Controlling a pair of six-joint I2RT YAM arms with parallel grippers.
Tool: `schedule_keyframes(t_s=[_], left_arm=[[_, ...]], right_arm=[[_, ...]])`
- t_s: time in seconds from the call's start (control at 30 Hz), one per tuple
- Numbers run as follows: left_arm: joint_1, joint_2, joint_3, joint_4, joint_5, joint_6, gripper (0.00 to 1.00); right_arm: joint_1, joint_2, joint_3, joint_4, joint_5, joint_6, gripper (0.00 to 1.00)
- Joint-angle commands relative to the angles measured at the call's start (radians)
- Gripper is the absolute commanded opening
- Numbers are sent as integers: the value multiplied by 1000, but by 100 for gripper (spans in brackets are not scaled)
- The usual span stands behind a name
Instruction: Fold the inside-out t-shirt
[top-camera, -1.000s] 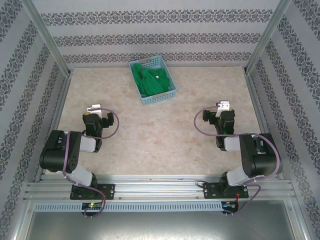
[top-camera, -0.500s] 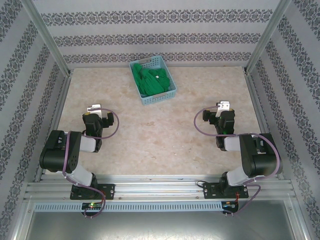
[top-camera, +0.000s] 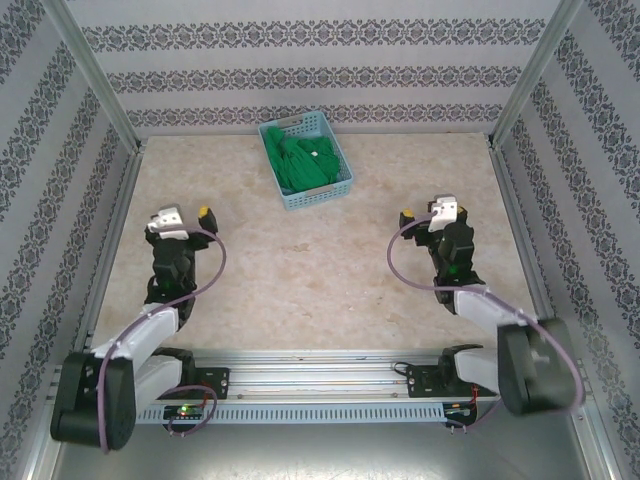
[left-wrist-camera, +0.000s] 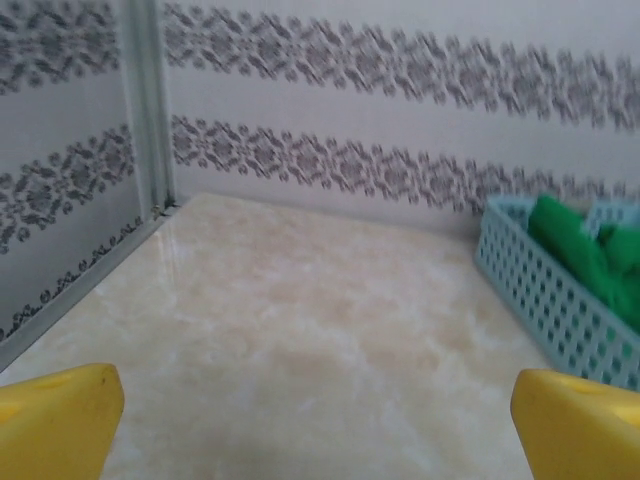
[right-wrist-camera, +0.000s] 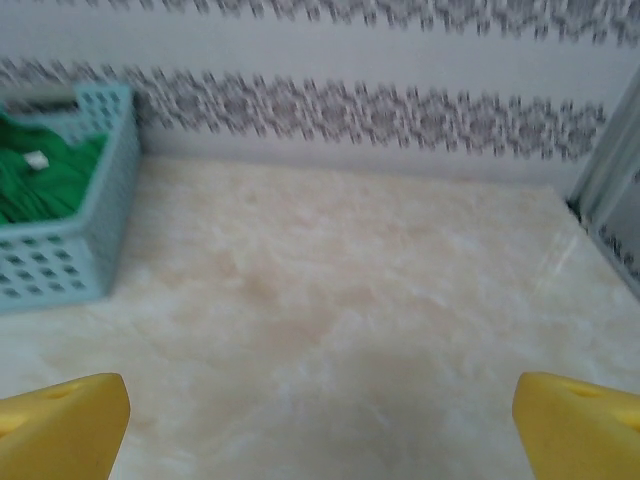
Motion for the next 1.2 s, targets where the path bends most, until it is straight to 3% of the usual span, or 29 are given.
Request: schedule_keyframes(t_s=[0.0,0.07,0.13,0.3,0.43,0.6,0.77,1.17], left_arm=[[-8,-68,127,-439,-85,-334,100],[-5,-98,212,-635,-57,-438,100],[-3,-125,248,-709,-8,-437,100],[10,-151,241,-595,146,-393,100],[-25,27,390,-624,323,-353,100],[-206,312,632,-716,250,-303,100],[-322,648,948,-862,180,-317,100],[-370,1296,1722,-1163,146,-354,94]], right_arm=[[3,-152,93,-268,21,116,98],[-5,-231,168,-462,85,277,98],[-25,-293,210,-586,97,385,98],[-94,-400,156,-576,-7,563,98],[-96,-370,180,-616,-63,551,98],[-59,-264,240,-654,-130,532,98],[39,-189,277,-673,-69,520,98],[132,-160,290,-724,-28,493,98]])
